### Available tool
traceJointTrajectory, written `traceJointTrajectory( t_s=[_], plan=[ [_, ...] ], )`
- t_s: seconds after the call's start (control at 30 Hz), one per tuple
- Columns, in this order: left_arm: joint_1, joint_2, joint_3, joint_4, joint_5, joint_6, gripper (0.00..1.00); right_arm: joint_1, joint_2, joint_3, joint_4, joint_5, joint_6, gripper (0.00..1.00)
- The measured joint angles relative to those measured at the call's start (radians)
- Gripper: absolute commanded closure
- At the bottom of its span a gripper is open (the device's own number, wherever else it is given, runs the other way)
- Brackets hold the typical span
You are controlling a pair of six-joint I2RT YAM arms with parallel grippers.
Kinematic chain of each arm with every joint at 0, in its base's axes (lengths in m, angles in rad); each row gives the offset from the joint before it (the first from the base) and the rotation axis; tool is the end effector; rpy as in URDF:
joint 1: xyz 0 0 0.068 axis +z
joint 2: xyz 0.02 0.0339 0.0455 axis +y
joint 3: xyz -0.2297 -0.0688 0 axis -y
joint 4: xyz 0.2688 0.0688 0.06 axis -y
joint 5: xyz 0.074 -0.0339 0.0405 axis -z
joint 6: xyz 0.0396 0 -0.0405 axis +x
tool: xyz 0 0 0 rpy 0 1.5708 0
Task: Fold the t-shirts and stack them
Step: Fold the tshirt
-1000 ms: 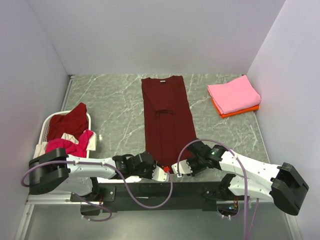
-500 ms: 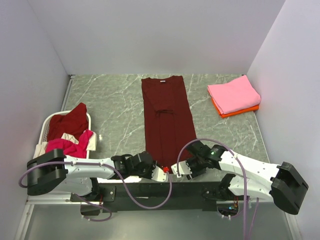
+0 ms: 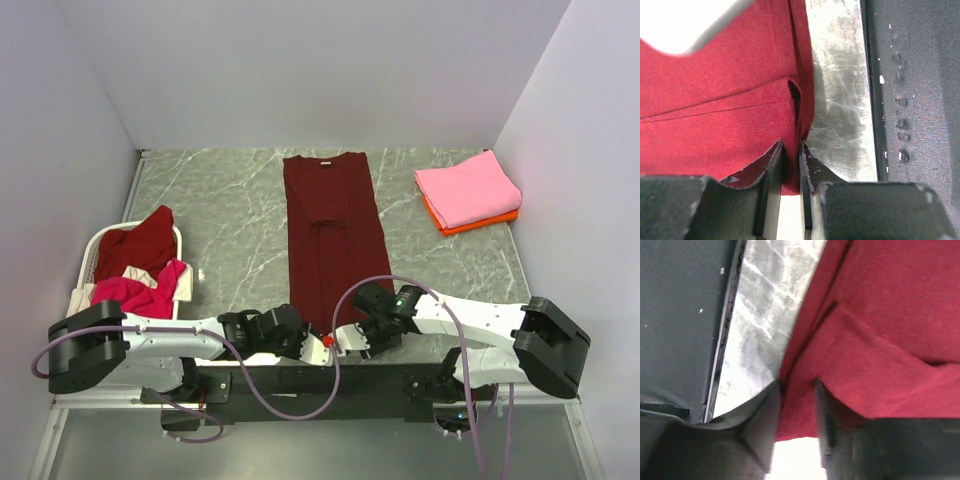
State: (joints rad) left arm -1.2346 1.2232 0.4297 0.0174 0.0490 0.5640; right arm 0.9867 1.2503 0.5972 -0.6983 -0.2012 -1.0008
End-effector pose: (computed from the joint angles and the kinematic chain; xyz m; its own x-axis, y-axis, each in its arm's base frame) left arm 0.0820 -0.2405 0.1004 0.3149 0.7174 -0.6215 0.9301 -0.1029 0.3525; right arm 0.1159 0.1897 0.1057 0.4179 -0.8637 -0.2817 -0.9072 -0.4135 -0.0780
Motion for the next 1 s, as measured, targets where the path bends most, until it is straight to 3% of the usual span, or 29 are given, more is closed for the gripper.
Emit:
traceJointTrajectory(
  t_s=[0.03, 0.23, 0.47, 0.53, 0.67, 0.83, 1.0],
  plan=[
    [0.000, 0.000, 0.000, 0.000, 0.000, 0.000, 0.77, 0.005, 0.001, 0.001, 0.002, 0.006, 0.011, 0.74],
    [0.000, -0.002, 0.000, 0.000, 0.006, 0.001, 0.79, 0.010, -0.007, -0.003, 0.029, 0.040, 0.070, 1.00],
    [0.000, -0.002, 0.000, 0.000, 0.006, 0.007, 0.89, -0.011, -0.070, -0.031, 0.044, 0.032, 0.123, 1.00],
    [0.001, -0.002, 0.000, -0.001, 0.006, 0.018, 0.98, -0.052, -0.089, -0.022, 0.034, 0.008, 0.129, 1.00],
    [0.040, -0.002, 0.021, -0.018, 0.020, 0.051, 0.99, -0.196, -0.094, 0.053, 0.008, -0.029, 0.117, 1.00],
    [0.222, 0.014, 0.119, -0.026, 0.066, 0.108, 0.99, -0.374, -0.010, 0.211, -0.003, -0.056, 0.059, 1.00],
    [0.441, 0.136, 0.291, -0.013, 0.137, 0.162, 0.99, -0.497, 0.196, 0.416, -0.003, -0.071, 0.011, 1.00]
  ],
)
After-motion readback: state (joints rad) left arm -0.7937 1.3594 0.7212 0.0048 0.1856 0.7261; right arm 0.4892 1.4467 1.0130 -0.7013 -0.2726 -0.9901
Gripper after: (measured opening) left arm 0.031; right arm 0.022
